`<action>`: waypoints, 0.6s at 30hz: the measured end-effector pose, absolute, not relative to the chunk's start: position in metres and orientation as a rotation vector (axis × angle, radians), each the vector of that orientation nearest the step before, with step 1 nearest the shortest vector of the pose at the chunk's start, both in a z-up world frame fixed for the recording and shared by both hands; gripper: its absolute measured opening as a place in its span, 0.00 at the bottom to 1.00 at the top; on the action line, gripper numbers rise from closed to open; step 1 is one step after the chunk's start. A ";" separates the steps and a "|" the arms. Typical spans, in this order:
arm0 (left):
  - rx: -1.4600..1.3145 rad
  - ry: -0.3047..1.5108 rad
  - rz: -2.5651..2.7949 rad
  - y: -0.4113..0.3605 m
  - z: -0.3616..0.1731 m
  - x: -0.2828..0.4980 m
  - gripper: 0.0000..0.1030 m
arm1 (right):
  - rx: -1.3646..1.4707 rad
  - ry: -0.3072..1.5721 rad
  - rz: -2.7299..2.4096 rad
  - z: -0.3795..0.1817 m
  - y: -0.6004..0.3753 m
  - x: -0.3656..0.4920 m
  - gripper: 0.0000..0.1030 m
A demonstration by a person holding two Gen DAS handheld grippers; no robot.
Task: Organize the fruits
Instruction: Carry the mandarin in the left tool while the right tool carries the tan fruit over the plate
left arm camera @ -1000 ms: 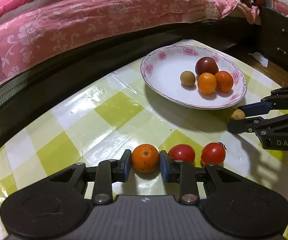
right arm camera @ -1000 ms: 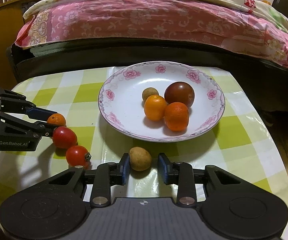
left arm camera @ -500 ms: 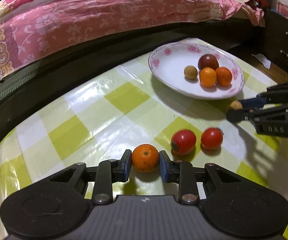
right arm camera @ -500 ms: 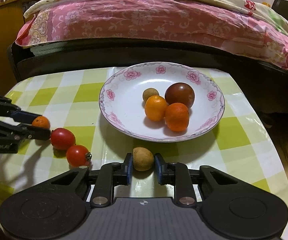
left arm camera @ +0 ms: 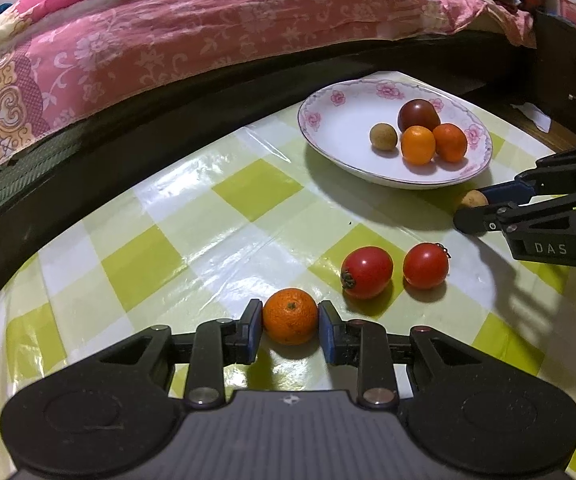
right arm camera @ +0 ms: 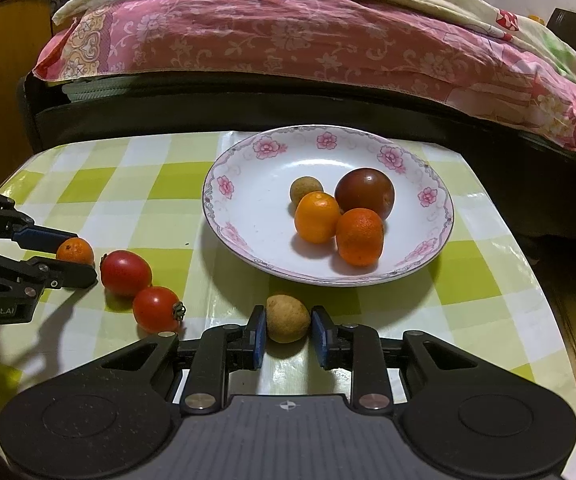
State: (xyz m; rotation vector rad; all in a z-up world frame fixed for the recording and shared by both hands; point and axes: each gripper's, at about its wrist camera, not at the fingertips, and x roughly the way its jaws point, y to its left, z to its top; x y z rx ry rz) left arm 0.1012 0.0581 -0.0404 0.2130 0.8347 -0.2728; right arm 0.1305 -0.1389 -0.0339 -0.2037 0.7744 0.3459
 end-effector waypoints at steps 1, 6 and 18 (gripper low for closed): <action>0.213 0.835 -0.268 0.058 -0.040 0.101 0.37 | -0.206 0.775 0.345 -0.034 -0.138 0.130 0.22; 0.208 0.843 -0.234 0.053 -0.040 0.101 0.36 | -0.214 0.780 0.336 -0.034 -0.136 0.131 0.21; 0.178 0.896 -0.192 0.045 -0.036 0.098 0.35 | -0.213 0.823 0.318 -0.030 -0.136 0.128 0.20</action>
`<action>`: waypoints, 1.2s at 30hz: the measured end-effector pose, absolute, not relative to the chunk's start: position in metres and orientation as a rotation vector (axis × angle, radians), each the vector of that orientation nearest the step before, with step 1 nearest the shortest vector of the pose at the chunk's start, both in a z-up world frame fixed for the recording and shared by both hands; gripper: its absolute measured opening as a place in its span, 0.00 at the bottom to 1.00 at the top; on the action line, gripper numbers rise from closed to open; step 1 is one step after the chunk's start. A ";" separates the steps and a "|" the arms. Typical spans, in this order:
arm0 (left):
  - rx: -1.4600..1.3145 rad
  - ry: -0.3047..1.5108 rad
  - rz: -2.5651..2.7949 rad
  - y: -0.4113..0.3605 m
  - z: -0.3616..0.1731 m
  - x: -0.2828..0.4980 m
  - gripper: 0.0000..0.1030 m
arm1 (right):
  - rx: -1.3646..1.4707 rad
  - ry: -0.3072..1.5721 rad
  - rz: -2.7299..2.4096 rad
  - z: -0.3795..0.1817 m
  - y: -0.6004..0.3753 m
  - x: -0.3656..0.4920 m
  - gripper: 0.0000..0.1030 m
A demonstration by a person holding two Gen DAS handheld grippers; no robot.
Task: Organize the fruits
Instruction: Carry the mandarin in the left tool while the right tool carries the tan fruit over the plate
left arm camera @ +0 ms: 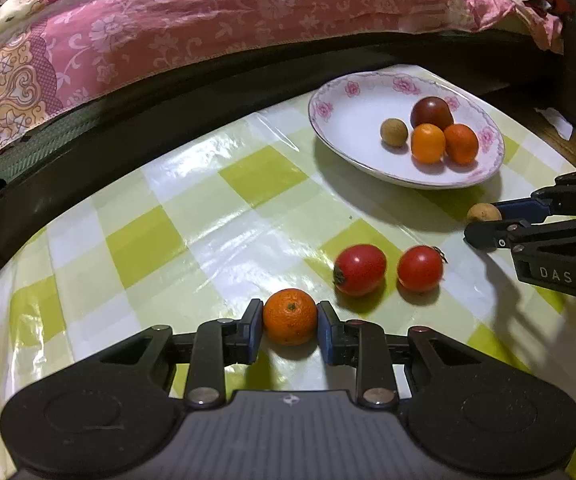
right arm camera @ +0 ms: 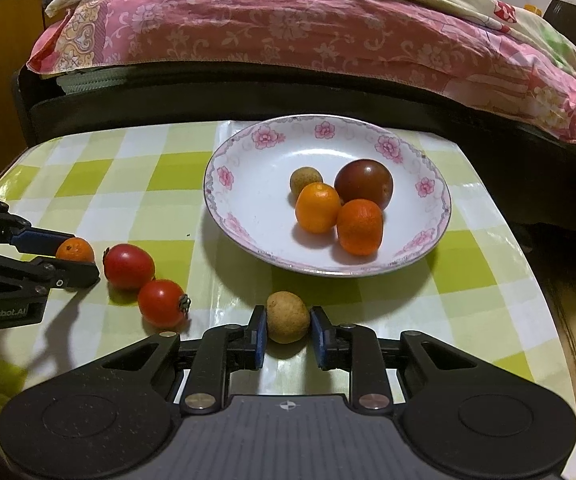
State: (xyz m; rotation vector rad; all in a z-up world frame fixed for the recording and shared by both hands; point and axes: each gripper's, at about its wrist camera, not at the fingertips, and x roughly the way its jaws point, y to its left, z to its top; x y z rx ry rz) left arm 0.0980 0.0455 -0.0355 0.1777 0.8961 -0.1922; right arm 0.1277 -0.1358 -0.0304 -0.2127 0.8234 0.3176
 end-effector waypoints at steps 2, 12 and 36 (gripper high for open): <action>0.180 0.905 -0.195 0.042 -0.035 0.094 0.35 | -0.206 0.837 0.314 -0.030 -0.137 0.125 0.20; 0.153 0.961 -0.211 0.028 -0.031 0.072 0.35 | -0.236 0.894 0.302 -0.025 -0.135 0.097 0.20; 0.177 0.893 -0.279 -0.003 -0.001 0.068 0.35 | -0.166 0.801 0.197 0.029 -0.147 0.068 0.19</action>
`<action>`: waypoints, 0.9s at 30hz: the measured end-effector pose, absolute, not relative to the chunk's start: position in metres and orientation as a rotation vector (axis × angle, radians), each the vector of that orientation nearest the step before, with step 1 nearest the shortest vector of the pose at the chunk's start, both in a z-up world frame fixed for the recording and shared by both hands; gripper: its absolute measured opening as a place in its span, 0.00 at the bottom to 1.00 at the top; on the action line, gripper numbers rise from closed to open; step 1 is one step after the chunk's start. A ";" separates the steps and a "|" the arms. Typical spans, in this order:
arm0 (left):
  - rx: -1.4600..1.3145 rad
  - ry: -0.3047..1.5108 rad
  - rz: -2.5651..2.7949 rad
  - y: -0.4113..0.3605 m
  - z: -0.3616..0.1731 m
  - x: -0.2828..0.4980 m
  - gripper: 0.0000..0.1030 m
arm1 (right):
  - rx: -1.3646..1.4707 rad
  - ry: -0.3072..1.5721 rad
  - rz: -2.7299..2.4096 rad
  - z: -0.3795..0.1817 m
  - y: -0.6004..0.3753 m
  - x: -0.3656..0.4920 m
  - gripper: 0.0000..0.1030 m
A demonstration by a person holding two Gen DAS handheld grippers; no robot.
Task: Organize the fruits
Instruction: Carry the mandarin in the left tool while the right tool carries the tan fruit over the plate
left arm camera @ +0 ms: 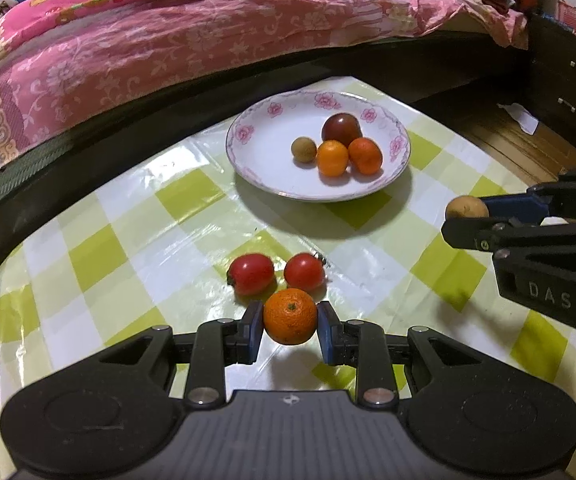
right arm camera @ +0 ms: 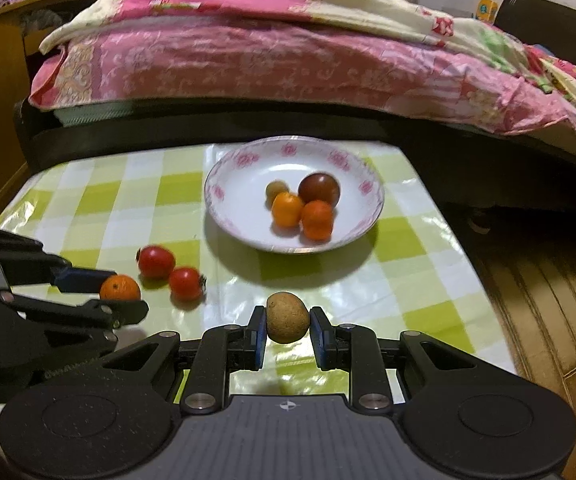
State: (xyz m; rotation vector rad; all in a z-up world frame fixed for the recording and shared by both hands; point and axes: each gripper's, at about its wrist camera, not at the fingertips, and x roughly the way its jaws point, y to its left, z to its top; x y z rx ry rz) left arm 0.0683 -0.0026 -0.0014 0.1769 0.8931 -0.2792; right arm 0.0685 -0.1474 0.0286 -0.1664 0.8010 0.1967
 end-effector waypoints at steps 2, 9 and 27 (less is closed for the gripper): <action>0.178 0.886 -0.284 -0.004 0.001 0.070 0.35 | -0.163 0.787 0.191 0.033 -0.148 0.069 0.19; 0.193 0.879 -0.276 -0.008 0.003 0.078 0.35 | -0.151 0.774 0.186 0.033 -0.150 0.076 0.19; 0.225 0.866 -0.276 -0.022 0.004 0.118 0.35 | -0.099 0.755 0.200 0.031 -0.156 0.114 0.19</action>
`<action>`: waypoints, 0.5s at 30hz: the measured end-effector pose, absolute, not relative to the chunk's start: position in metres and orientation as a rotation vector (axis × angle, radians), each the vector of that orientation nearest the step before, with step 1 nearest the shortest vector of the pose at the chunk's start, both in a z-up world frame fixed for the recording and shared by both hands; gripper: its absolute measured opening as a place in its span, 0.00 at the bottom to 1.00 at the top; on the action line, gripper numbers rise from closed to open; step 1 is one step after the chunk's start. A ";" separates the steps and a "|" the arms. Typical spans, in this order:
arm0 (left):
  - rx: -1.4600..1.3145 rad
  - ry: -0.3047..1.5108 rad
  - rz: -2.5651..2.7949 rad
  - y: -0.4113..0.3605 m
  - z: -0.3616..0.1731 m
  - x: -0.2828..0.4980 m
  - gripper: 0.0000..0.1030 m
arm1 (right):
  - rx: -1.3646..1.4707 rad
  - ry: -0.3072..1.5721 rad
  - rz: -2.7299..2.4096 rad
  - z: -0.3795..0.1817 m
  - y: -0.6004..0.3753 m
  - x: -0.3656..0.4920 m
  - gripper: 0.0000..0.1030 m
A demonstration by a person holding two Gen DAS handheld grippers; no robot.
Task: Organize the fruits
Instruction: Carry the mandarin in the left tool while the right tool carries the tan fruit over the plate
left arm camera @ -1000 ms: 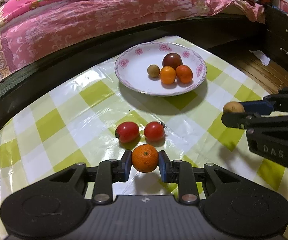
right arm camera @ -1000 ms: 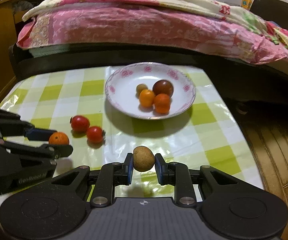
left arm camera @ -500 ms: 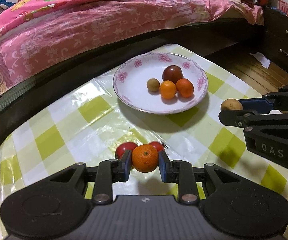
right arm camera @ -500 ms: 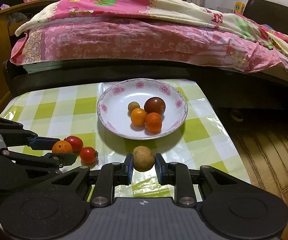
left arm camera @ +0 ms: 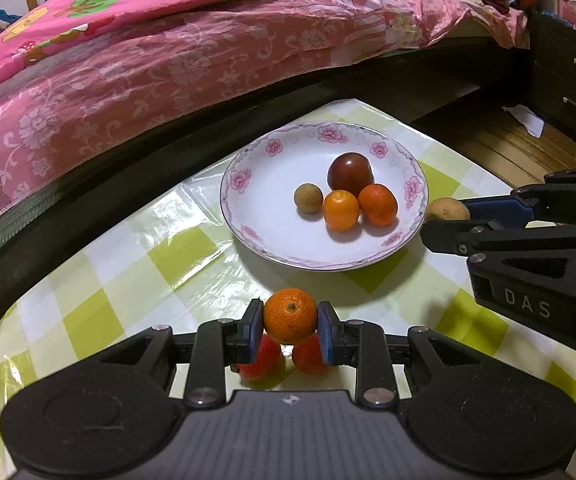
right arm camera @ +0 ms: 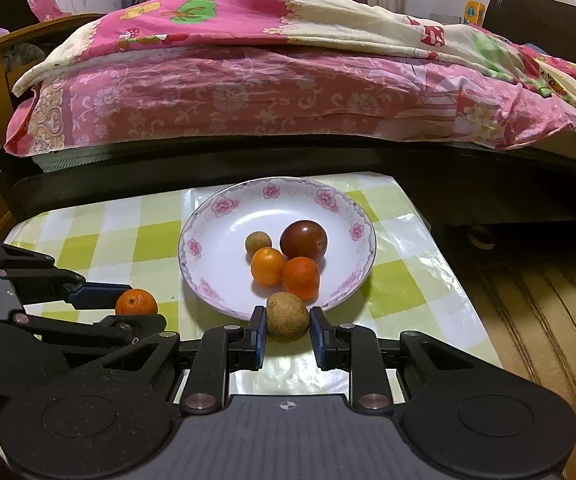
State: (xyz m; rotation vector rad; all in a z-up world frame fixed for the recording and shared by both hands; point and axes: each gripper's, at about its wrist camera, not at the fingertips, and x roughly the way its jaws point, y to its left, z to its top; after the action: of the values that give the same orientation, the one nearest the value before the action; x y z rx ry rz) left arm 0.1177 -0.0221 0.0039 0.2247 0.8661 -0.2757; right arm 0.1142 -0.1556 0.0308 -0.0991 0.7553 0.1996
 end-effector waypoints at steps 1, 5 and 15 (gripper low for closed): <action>0.226 0.867 -0.275 -0.023 0.003 0.119 0.35 | -0.098 0.756 0.202 0.030 -0.155 0.116 0.19; 0.233 0.866 -0.276 -0.025 0.002 0.123 0.35 | -0.095 0.753 0.212 0.029 -0.153 0.120 0.19; 0.242 0.858 -0.281 -0.031 0.001 0.140 0.35 | -0.074 0.753 0.213 0.026 -0.157 0.135 0.19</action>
State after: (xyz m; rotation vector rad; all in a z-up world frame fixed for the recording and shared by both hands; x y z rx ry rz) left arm 0.1404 -0.0306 0.0008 0.2417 0.8582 -0.2806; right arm 0.1354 -0.1568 0.0261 -0.0744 0.7534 0.2129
